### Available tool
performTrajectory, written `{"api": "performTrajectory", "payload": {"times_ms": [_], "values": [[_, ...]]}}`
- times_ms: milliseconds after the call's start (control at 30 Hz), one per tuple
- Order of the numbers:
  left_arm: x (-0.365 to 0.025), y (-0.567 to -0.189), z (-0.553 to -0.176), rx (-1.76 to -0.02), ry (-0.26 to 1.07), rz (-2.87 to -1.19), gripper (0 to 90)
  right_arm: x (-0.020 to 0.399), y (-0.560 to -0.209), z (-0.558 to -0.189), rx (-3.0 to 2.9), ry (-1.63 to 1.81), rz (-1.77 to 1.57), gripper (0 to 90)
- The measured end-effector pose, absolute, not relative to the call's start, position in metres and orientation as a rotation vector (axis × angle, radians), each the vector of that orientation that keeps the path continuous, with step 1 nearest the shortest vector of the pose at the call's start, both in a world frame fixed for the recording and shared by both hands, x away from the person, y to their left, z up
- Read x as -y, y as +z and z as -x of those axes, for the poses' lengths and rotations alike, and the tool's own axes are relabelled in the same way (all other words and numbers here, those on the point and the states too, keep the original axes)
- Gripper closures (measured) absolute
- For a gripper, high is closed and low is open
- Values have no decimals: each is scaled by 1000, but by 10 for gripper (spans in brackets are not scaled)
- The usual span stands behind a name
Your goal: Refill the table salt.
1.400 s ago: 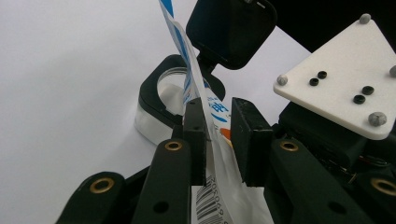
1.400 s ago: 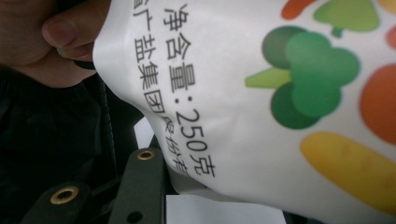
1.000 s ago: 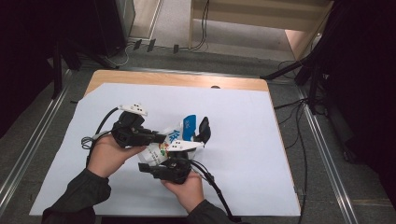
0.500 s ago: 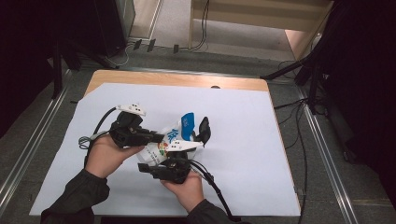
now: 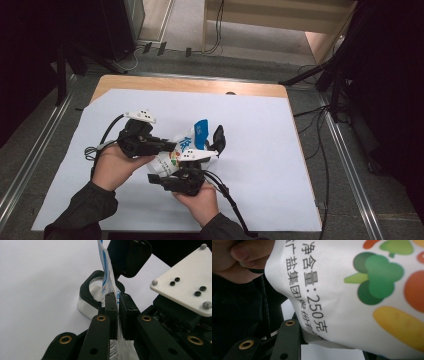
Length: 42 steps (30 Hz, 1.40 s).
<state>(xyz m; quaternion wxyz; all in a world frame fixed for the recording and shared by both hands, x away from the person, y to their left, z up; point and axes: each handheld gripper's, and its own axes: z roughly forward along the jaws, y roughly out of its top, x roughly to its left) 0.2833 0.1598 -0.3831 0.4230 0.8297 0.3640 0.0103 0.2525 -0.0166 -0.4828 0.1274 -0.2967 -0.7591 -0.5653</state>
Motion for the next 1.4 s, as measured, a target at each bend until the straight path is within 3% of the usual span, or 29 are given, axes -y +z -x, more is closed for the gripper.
{"api": "performTrajectory", "payload": {"times_ms": [800, 1000, 1400], "values": [[-153, -384, -284, -891, 33, -2092, 826, 19, -483, -255, 2190, -1643, 867, 571], [-153, -383, -283, -892, 30, -2082, 805, 19, -483, -255, 2192, -1645, 873, 630], [-154, -382, -282, -889, 33, -2067, 789, 20, -482, -256, 2171, -1656, 858, 637]]}}
